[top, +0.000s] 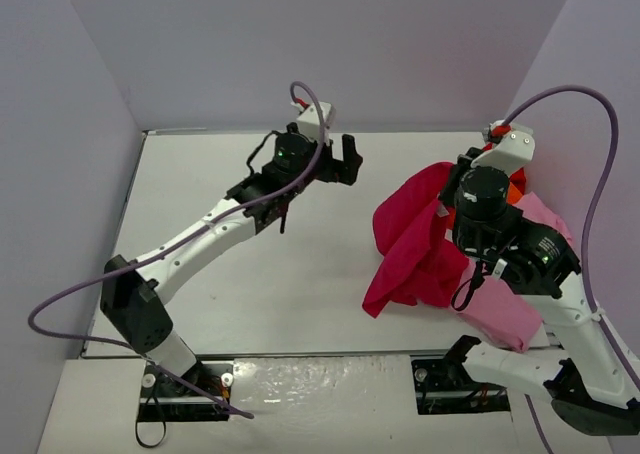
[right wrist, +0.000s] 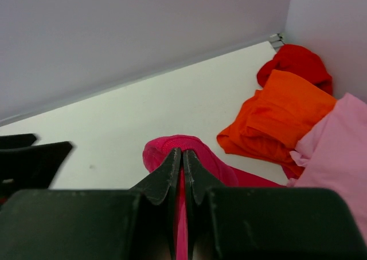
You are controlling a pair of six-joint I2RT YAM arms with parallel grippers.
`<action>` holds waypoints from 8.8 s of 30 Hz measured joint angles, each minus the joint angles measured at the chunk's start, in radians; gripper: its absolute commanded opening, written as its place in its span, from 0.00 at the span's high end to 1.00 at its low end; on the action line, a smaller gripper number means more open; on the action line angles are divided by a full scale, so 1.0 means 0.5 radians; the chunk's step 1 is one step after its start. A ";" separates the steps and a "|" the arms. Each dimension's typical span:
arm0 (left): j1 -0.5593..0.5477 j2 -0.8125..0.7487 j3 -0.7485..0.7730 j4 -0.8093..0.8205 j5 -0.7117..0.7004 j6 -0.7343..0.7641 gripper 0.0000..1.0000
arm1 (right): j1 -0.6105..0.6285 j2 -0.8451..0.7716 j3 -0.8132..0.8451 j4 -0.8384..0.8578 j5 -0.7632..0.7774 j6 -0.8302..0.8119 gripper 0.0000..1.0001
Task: Fold and stack the t-shirts
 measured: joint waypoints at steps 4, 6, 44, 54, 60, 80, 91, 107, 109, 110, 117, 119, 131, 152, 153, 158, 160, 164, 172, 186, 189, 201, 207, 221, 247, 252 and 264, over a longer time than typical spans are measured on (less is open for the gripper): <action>0.043 -0.112 0.081 -0.226 -0.007 0.052 0.03 | -0.157 0.030 -0.143 0.098 -0.126 -0.048 1.00; 0.039 -0.164 0.083 -0.339 -0.012 0.057 0.03 | -0.321 0.157 -0.167 0.203 -0.391 -0.049 1.00; 0.131 -0.727 -0.556 -0.509 -0.193 -0.256 0.03 | -0.293 0.412 0.381 0.577 -1.061 -0.235 1.00; 0.133 -0.726 -0.556 -0.646 -0.208 -0.237 0.03 | -0.290 0.366 -0.254 0.143 -0.812 0.116 1.00; 0.145 -0.676 -0.580 -0.610 -0.201 -0.237 0.03 | -0.290 0.189 -0.319 0.051 -0.651 0.207 1.00; 0.809 0.245 -0.415 -0.882 -0.050 -0.518 0.03 | -0.290 0.082 -0.512 0.002 -0.610 0.237 1.00; 0.915 0.651 -0.189 -0.912 0.054 -0.550 0.03 | -0.293 0.127 -0.587 0.012 -0.611 0.201 1.00; 0.976 0.855 -0.150 -0.832 0.117 -0.580 0.15 | -0.322 0.128 -0.618 0.021 -0.630 0.192 1.00; 0.987 0.855 -0.150 -0.817 0.118 -0.594 0.24 | -0.323 0.128 -0.630 0.024 -0.635 0.193 1.00; 0.994 0.855 -0.151 -0.803 0.120 -0.600 0.32 | -0.324 0.128 -0.636 0.025 -0.636 0.193 1.00; 1.021 0.857 -0.187 -0.695 0.135 -0.647 0.82 | -0.334 0.127 -0.643 0.026 -0.649 0.195 1.00; 1.022 0.866 -0.197 -0.666 0.150 -0.659 0.91 | -0.334 0.127 -0.644 0.026 -0.653 0.199 1.00; 1.022 0.896 -0.227 -0.546 0.184 -0.670 1.00 | -0.334 0.126 -0.674 0.034 -0.681 0.216 1.00; 1.070 0.039 -0.275 -0.758 0.127 -0.550 1.00 | -0.362 0.155 -0.932 0.055 -0.541 0.244 1.00; 1.072 0.032 -0.268 -0.759 0.123 -0.547 1.00 | -0.361 0.165 -0.943 0.047 -0.523 0.258 0.96; 1.073 0.067 -0.306 -0.795 0.119 -0.547 1.00 | -0.373 0.219 -0.950 -0.029 -0.414 0.351 0.60; 1.073 0.072 -0.336 -0.803 0.121 -0.548 1.00 | -0.375 0.225 -0.952 -0.054 -0.383 0.407 0.48; 1.073 0.072 -0.355 -0.810 0.125 -0.548 1.00 | -0.366 0.191 -0.953 -0.101 -0.339 0.506 0.47; 1.073 0.072 -0.359 -0.805 0.143 -0.549 1.00 | -0.175 0.101 -0.940 0.151 -0.727 0.514 0.52; 1.074 0.049 -0.466 -0.792 0.184 -0.555 1.00 | 0.082 1.500 -0.520 0.748 -1.230 0.152 0.57; 1.074 0.034 -0.486 -0.791 0.187 -0.554 1.00 | 0.067 1.581 -0.410 0.791 -1.248 0.102 0.58; 1.074 0.018 -0.492 -0.792 0.219 -0.550 1.00 | -0.058 1.739 -0.318 0.873 -1.302 0.000 0.60; 1.074 -0.001 -0.492 -0.792 0.229 -0.548 1.00 | -0.098 1.775 -0.349 0.883 -1.319 0.001 0.60; 1.074 -0.013 -0.492 -0.790 0.244 -0.548 1.00 | -0.098 1.776 -0.487 0.893 -1.335 0.021 0.67; 1.074 -0.018 -0.525 -0.787 0.276 -0.548 1.00 | -0.111 1.686 -0.516 0.902 -1.257 -0.010 1.00; 1.074 -0.066 -0.525 -0.801 0.278 -0.548 1.00 | -0.164 1.475 -0.516 0.862 -1.231 -0.037 1.00; 1.125 -0.192 -0.320 -1.034 0.233 -0.452 1.00 | -0.327 1.011 -0.398 0.643 -0.999 -0.199 1.00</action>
